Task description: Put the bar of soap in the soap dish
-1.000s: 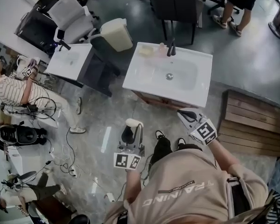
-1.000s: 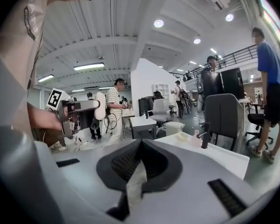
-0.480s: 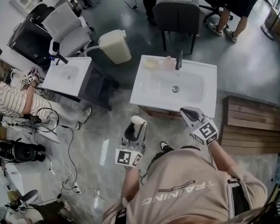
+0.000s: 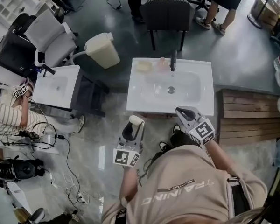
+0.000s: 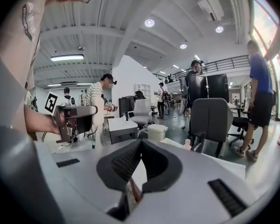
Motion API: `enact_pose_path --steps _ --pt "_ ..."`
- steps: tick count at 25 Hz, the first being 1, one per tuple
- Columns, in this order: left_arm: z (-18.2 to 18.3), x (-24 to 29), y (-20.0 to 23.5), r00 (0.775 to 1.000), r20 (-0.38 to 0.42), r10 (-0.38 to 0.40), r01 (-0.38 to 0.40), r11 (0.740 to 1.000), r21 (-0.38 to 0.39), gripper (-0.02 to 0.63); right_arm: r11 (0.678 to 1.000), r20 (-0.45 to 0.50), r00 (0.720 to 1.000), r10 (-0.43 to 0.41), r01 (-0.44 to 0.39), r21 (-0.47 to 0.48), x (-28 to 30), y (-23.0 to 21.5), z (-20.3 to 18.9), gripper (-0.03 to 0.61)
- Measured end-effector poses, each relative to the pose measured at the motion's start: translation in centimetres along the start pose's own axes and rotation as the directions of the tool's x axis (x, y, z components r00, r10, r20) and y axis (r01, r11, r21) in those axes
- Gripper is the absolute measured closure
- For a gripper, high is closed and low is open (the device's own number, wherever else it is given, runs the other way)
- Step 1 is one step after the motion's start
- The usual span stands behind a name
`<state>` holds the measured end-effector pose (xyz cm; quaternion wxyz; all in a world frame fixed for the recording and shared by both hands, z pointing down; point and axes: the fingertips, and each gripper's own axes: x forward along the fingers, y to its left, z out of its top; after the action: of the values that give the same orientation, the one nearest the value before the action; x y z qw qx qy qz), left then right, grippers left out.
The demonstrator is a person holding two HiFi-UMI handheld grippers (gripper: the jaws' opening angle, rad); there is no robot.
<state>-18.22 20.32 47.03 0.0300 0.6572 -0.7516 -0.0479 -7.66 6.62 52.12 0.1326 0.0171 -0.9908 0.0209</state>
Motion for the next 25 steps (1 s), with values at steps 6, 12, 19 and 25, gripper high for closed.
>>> enact_pose_path --steps 6,12,19,25 --pt "-1.3 4.9 2.2 0.999 -0.037 0.007 -0.007 1.000 -0.015 0.437 0.999 0.005 1.000 -0.005 0.005 0.053 2.3 -4.1 -0.5 0.566" --pt "-0.9 10.9 4.8 0.997 -0.077 0.006 -0.006 1.000 -0.007 0.436 0.998 0.021 1.000 -0.011 0.009 0.062 5.7 -10.2 0.7 0.566" --pt "-1.9 17.8 8.6 0.991 -0.136 0.008 0.001 0.998 0.064 0.437 0.999 0.029 1.000 0.009 -0.011 0.046 8.6 -15.5 1.8 0.566" --pt "-3.8 21.7 10.7 0.978 -0.203 -0.050 0.072 0.992 0.104 0.436 0.997 0.031 0.999 -0.008 0.006 0.083 10.4 -16.5 2.3 0.566"
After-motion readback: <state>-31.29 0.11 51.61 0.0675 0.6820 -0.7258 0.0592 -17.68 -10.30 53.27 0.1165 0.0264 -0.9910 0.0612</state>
